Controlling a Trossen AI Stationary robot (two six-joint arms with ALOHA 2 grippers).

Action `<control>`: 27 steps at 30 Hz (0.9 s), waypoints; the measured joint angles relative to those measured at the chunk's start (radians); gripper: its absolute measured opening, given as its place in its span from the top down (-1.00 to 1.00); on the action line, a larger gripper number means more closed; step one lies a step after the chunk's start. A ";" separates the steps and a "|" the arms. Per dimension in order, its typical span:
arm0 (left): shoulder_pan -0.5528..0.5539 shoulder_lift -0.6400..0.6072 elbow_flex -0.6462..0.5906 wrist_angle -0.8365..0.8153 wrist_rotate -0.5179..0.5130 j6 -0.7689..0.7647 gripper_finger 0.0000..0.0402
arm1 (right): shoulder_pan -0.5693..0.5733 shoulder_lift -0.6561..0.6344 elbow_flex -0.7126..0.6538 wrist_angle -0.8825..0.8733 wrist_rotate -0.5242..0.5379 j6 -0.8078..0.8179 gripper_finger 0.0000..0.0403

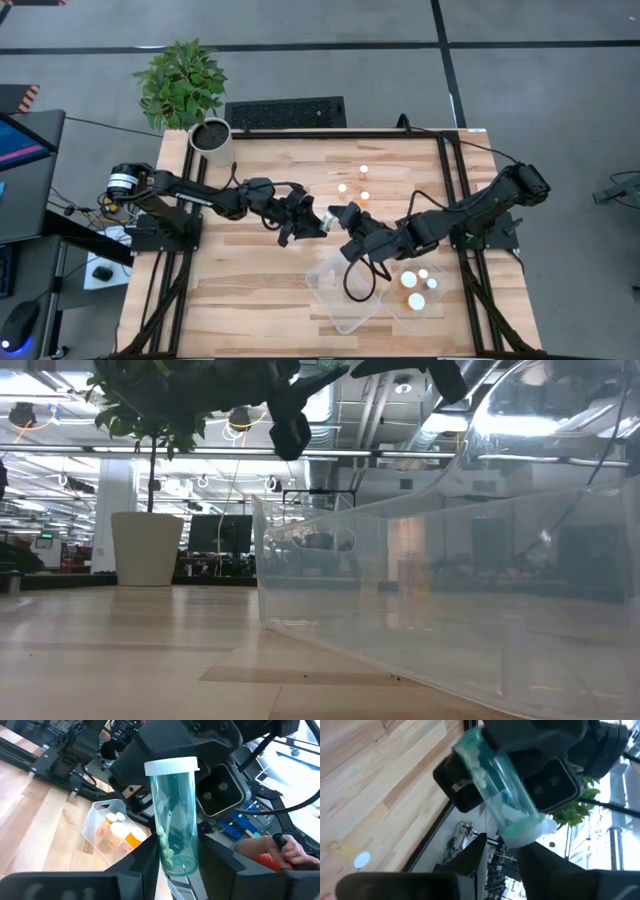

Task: Pick and place medicine bottles into bin by pill shape (circle, oval)
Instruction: Put the green pill bottle into the left transparent bin

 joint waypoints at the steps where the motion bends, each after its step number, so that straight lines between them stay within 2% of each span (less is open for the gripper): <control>1: 0.000 0.000 0.000 -0.001 -0.001 0.000 0.43 | 0.000 0.000 0.000 0.000 0.000 0.010 0.43; 6: 0.001 0.000 0.000 -0.002 0.000 0.017 0.45 | 0.001 0.000 0.000 0.001 0.000 0.035 0.43; 10: 0.001 0.000 0.000 -0.005 0.010 0.045 0.50 | 0.000 -0.002 0.000 -0.003 0.056 0.207 0.35; 13: 0.001 0.000 0.000 -0.014 0.023 0.083 0.50 | -0.004 -0.033 -0.001 -0.077 0.108 0.352 0.18; 18: 0.001 0.000 0.000 -0.071 0.023 0.156 0.47 | -0.005 -0.136 -0.001 -0.284 0.091 0.660 -0.18; 21: 0.001 0.000 0.000 -0.122 0.005 0.221 0.47 | -0.007 -0.217 -0.001 -0.359 -0.034 0.874 -0.32; 24: 0.001 0.000 0.000 -0.159 -0.022 0.278 0.48 | -0.041 -0.291 -0.001 -0.361 -0.293 1.035 -0.39; 27: 0.001 0.000 0.000 -0.182 -0.025 0.328 0.48 | -0.083 -0.322 0.000 -0.339 -0.534 1.061 -0.42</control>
